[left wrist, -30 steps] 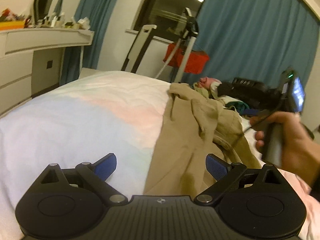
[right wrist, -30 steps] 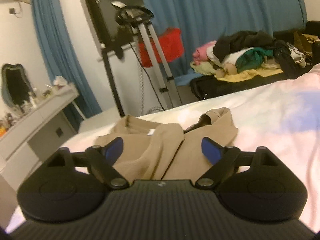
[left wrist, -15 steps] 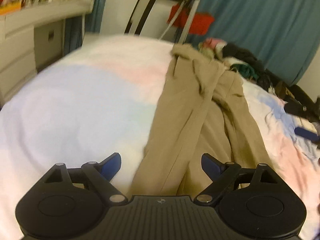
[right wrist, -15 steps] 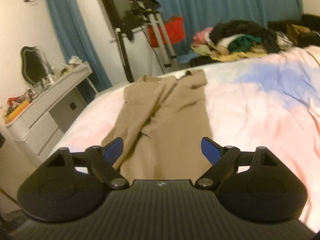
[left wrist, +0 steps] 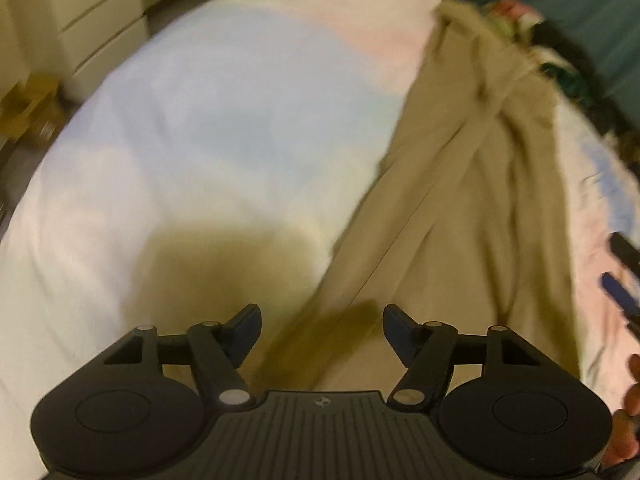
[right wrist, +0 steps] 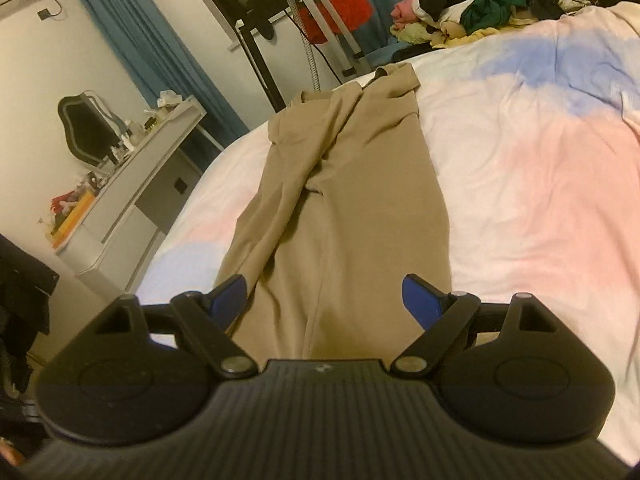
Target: Fold clothes
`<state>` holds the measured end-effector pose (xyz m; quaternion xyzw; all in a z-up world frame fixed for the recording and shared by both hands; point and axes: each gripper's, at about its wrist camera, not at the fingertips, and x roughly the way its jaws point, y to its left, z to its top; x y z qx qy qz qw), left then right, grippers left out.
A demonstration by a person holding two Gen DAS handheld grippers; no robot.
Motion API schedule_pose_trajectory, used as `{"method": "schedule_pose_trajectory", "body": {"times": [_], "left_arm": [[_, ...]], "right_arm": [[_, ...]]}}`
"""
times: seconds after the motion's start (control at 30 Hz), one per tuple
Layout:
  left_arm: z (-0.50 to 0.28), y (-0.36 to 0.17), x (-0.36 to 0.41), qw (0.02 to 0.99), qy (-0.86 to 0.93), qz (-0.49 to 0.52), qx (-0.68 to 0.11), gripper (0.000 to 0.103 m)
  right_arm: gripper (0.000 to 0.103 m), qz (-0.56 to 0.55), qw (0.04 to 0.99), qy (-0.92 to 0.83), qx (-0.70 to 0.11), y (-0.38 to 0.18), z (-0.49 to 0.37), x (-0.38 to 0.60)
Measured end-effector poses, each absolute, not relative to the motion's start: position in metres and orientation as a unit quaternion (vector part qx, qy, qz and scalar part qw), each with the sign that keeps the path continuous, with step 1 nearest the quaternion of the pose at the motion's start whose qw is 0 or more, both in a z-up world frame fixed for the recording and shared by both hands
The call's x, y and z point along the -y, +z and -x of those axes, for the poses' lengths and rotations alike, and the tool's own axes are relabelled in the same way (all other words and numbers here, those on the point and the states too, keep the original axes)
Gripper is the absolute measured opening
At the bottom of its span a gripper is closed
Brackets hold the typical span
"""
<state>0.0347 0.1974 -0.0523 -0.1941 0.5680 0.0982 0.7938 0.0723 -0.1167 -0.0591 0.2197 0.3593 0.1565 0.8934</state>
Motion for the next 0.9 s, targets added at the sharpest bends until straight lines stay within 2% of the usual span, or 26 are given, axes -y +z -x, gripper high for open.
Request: {"method": "schedule_pose_trajectory", "body": {"times": [0.03,0.2,0.37,0.47,0.5,0.6,0.67,0.77,0.9], "left_arm": [[-0.035,-0.055,-0.194,0.79,0.102,0.183,-0.577,0.06],[-0.032,-0.057,-0.167,0.79,0.1,0.098,-0.597,0.049],[-0.025,-0.054,-0.133,0.813,0.069,-0.01,-0.578,0.047],[-0.024,-0.059,-0.124,0.817,0.063,-0.041,-0.571,0.017],[-0.024,-0.057,-0.122,0.821,0.062,-0.048,-0.566,0.002],[-0.016,-0.044,-0.113,0.84,0.055,-0.096,-0.532,0.001],[-0.002,-0.026,-0.096,0.863,0.046,-0.162,-0.476,0.001],[0.019,0.006,-0.083,0.888,-0.002,-0.15,-0.435,0.001],[0.037,0.022,-0.05,0.898,-0.074,-0.148,-0.408,0.0]], "right_arm": [[0.086,-0.224,0.893,0.154,-0.358,-0.059,-0.071,0.12],[0.086,-0.248,0.892,0.136,-0.352,-0.058,-0.067,0.146],[0.086,-0.267,0.892,0.114,-0.347,-0.061,-0.062,0.171],[0.086,-0.277,0.889,0.103,-0.35,-0.065,-0.061,0.182],[0.086,-0.28,0.887,0.102,-0.352,-0.067,-0.061,0.184],[0.086,-0.273,0.887,0.104,-0.357,-0.066,-0.061,0.183],[0.086,-0.26,0.892,0.107,-0.353,-0.063,-0.059,0.182],[0.086,-0.25,0.898,0.11,-0.344,-0.058,-0.058,0.183],[0.086,-0.229,0.904,0.108,-0.345,-0.052,-0.057,0.185]]}}
